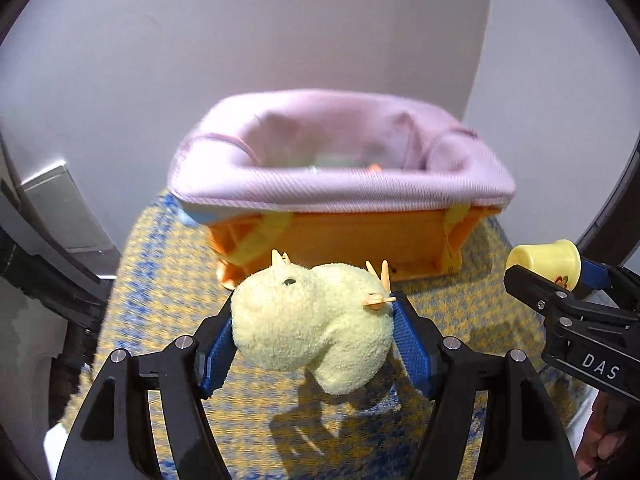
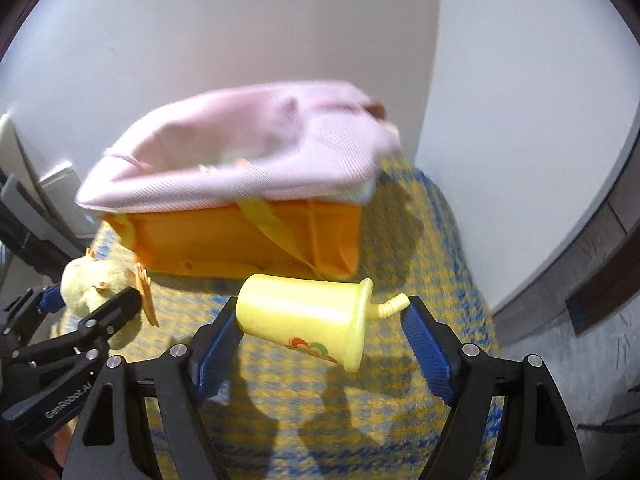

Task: Organize objects
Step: 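Carry both toys over the basket and open both tools to drop them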

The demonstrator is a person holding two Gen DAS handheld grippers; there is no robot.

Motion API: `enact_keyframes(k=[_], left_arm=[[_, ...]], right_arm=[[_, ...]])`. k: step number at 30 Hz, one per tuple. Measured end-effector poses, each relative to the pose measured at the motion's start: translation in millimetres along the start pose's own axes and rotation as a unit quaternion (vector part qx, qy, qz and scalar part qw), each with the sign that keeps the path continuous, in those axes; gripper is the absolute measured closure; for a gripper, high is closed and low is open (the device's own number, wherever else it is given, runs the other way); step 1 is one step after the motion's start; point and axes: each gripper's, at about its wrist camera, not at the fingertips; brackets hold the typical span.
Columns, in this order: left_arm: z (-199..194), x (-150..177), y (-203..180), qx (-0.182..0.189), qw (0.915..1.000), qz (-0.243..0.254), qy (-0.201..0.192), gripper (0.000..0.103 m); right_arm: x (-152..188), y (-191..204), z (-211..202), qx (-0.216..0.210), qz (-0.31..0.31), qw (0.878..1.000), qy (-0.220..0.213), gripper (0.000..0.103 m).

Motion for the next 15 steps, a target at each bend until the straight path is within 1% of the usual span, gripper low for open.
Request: enact_keyframes(k=[6,9,15], left_arm=[[-34,-32,19,-0.006,0.9995,-0.002,-0.03,0.033],[-40,-47,20,-0.006,0.9989,0.002,-0.046,0.033],[-41,-75,22,-0.006,0.998,0.009,-0.062,0.033]], right_arm=[[-29,16,-21,-0.013,-0.013,0.999,-0.026,0.024],[-45,19,-28,-0.017,-0.016,0.999,-0.038,0.024],[-75,22,-31,-0.018,-0.024,0.998,-0.055,0.024]])
Point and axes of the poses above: each gripper's, at about its wrist camera, not at the fingertips, and z roughly the way its jaws point, y to its left, x to its underside, and after that the axes turned 4 degrees about -x, right-handed
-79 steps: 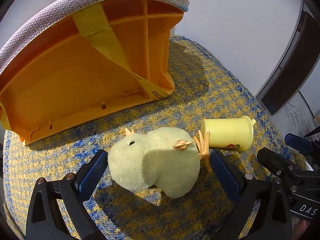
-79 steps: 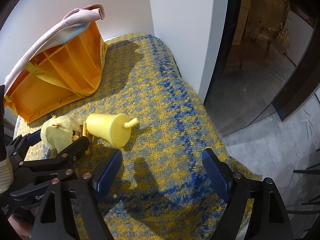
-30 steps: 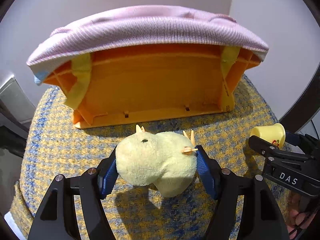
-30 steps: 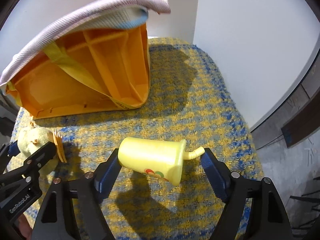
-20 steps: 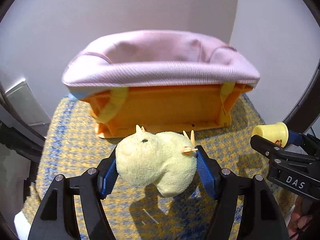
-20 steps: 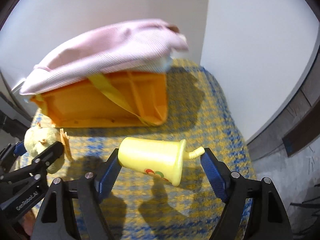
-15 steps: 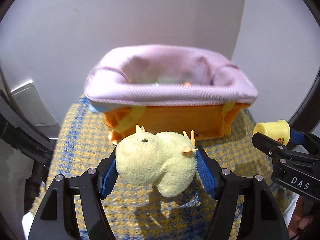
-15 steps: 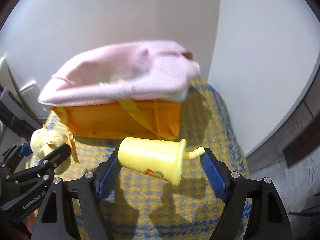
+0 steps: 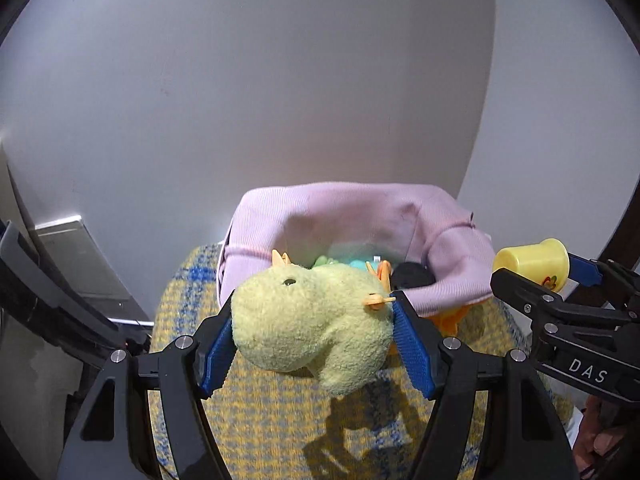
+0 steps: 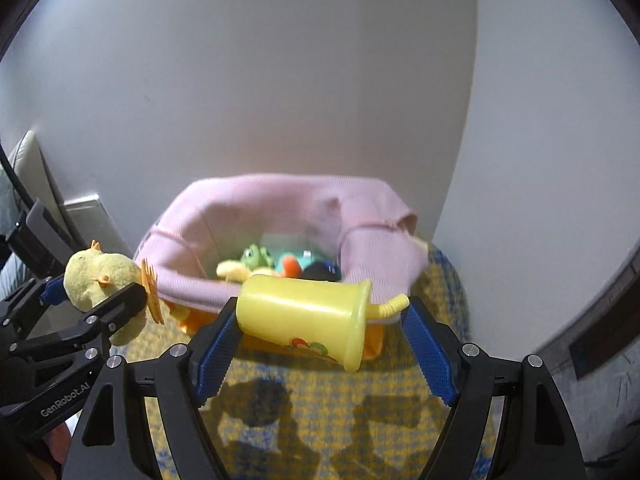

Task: Organize objects
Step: 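Carry both toys over the basket and open both tools to drop them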

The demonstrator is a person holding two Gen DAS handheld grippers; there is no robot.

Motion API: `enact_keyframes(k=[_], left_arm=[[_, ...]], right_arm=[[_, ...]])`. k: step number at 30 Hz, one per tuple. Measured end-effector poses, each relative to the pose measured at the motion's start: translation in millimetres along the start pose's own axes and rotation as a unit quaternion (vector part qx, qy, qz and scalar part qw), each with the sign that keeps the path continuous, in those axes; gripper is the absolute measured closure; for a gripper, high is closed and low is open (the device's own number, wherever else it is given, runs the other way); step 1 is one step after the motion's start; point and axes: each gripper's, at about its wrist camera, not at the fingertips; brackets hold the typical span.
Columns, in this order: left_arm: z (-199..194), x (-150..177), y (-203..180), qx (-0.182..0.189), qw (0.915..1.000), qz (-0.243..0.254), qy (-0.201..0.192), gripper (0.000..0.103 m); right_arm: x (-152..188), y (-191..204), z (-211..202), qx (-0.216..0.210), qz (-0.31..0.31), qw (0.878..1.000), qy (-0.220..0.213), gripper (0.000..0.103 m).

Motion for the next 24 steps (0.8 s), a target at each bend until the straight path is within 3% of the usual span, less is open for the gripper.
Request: enact_keyframes(k=[12,24], left_arm=[[33,-43,4,0.006,1.0,-0.002,0.007,0.033],[78,-55,10,0.008,0.9991,-0.01,0.04,0.032]], right_arm=[[-45,-5,27,-0.006,0.001,1.0,-0.007,0.024],[-66,-6,62,-0.019,0.005,1.0,0.006,0.024]])
Point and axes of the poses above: each gripper's, at about its wrist camera, not at the fingertips, and z roughly the way its jaws point, y to its left, x to its underside, and after that the axes turned 4 degrees about -x, right-handed
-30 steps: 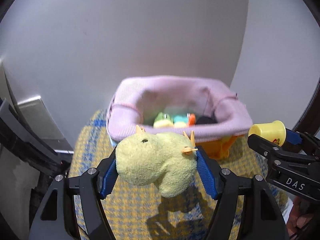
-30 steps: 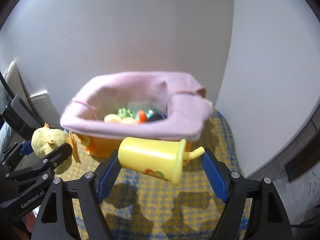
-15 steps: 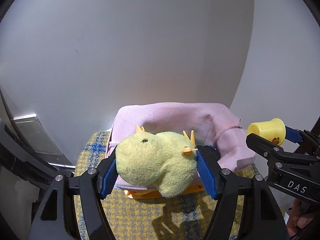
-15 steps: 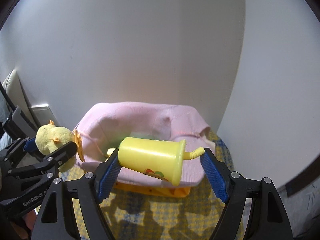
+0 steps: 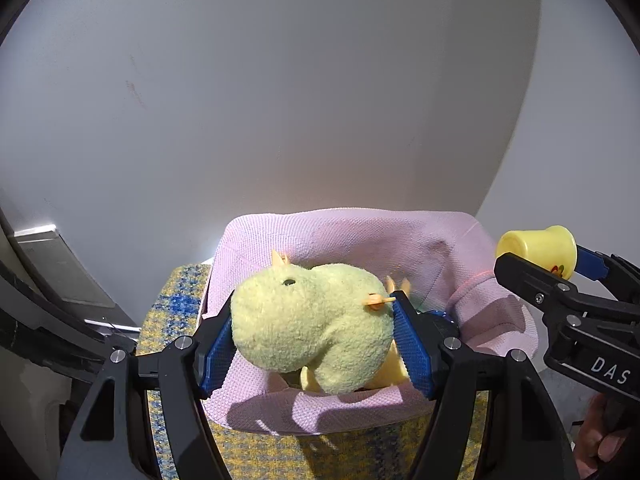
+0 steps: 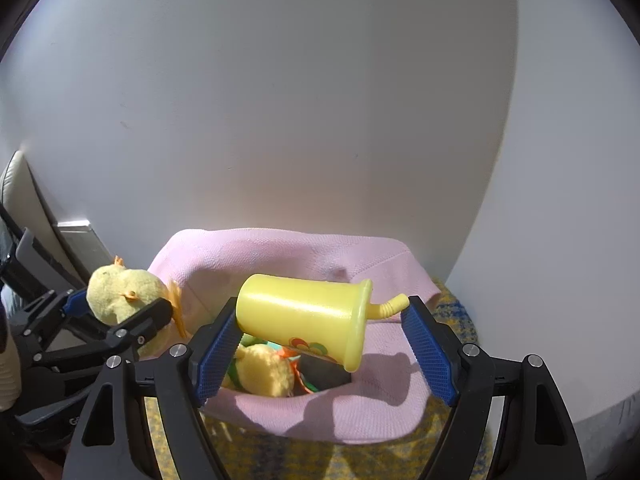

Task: Organize objects
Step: 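Carry both toys over the basket and open both tools to drop them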

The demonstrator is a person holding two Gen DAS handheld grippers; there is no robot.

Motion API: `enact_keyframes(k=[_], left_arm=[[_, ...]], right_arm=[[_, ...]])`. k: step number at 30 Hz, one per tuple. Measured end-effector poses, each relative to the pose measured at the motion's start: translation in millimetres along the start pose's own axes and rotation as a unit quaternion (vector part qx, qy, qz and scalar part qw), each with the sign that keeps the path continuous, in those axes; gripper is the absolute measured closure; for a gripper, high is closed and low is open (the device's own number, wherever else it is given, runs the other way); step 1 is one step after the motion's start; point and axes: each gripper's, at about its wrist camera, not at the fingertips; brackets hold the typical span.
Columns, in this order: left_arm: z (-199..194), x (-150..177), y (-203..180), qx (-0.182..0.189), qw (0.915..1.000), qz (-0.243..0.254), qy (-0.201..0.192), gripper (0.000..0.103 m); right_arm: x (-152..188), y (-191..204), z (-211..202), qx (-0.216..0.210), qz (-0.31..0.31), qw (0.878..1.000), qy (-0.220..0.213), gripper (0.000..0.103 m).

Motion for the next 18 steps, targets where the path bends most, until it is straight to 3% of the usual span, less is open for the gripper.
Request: enact_keyframes(k=[4,7,18], left_arm=[[6,1,5,-0.005,0.9999,-0.01,0.012,0.028],[6,0,10,-0.01,0.9997,-0.02,0.012,0.016],[-15,-3,10,-0.016,0.9998,-0.011,-0.006,0.006]], right_arm=[[0,2,3,-0.001,-0.002,1.0,0.004,0.022],[0,1,1,0.004,0.001,1.0,0.002,0.01],[-5,2,-20,0.011,0.012,1.0,-0.014,0.01]])
Point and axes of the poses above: each gripper's, at about its wrist camera, not at the fingertips, and z roughly the way its jaws point, y to its left, x to its underside, and after that the axes turned 4 degrees about -x, right-handed
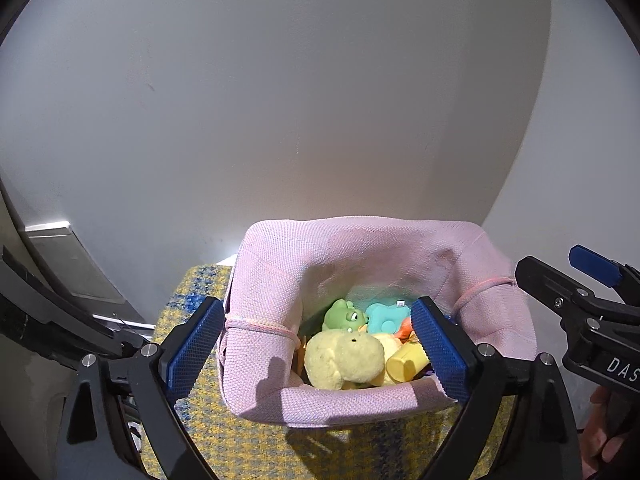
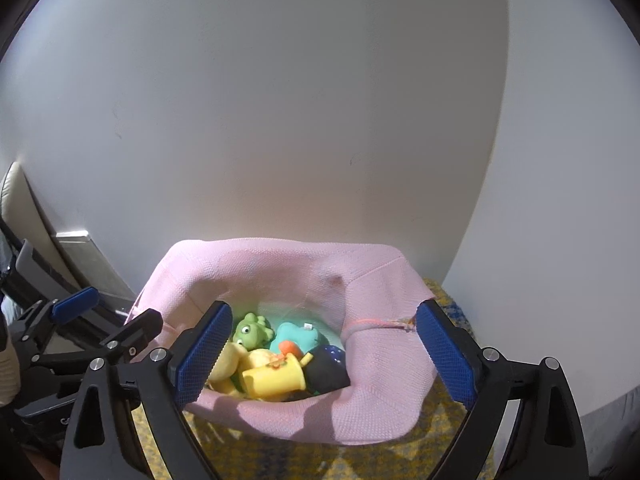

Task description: Organize objects

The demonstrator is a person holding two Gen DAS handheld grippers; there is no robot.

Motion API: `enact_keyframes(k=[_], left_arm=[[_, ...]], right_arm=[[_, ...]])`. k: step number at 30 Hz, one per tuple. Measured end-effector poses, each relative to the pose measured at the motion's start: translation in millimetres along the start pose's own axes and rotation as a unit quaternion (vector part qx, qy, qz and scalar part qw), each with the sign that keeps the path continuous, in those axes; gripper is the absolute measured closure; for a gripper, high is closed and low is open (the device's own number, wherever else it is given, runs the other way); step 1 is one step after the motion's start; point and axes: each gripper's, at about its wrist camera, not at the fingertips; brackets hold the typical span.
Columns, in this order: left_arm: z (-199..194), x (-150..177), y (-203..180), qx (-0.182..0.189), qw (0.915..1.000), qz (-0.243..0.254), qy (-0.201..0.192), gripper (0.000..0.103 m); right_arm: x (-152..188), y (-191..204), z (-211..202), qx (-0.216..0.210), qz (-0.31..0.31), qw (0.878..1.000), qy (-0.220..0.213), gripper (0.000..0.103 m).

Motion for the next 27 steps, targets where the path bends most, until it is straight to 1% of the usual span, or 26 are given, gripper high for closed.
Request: enact_keyframes(k=[2,5,15,27], left_arm=[[-7,0,1,-0.004,1.0,0.0,-0.003,0.0],[-19,1,2,-0.012,0.9999,-0.001,-0.01,0.0],[-55,11,5,-0.018,0.9996,0.0,-0.021,0.0],[-89,44,12,-0.035,0.9994,0.001,-0.002,0.0]], right_arm=[[0,1,-5,0.001,-0.001,1.0,-0.003,0.01],[0,4,-14,0.002,-0.004,1.0,-0.006,0.01],[13,8,-50,0.009,-0.007,1.0,-0.01,0.009],[42,20,-74,0.013,-0.018,1.0,0.002,0.007]])
Point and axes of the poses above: each gripper's, at about its wrist camera, not at the fingertips, and z roughly the way its jaws point, y to its left, x to its underside, and after that the axes turned 4 degrees about -x, right-handed
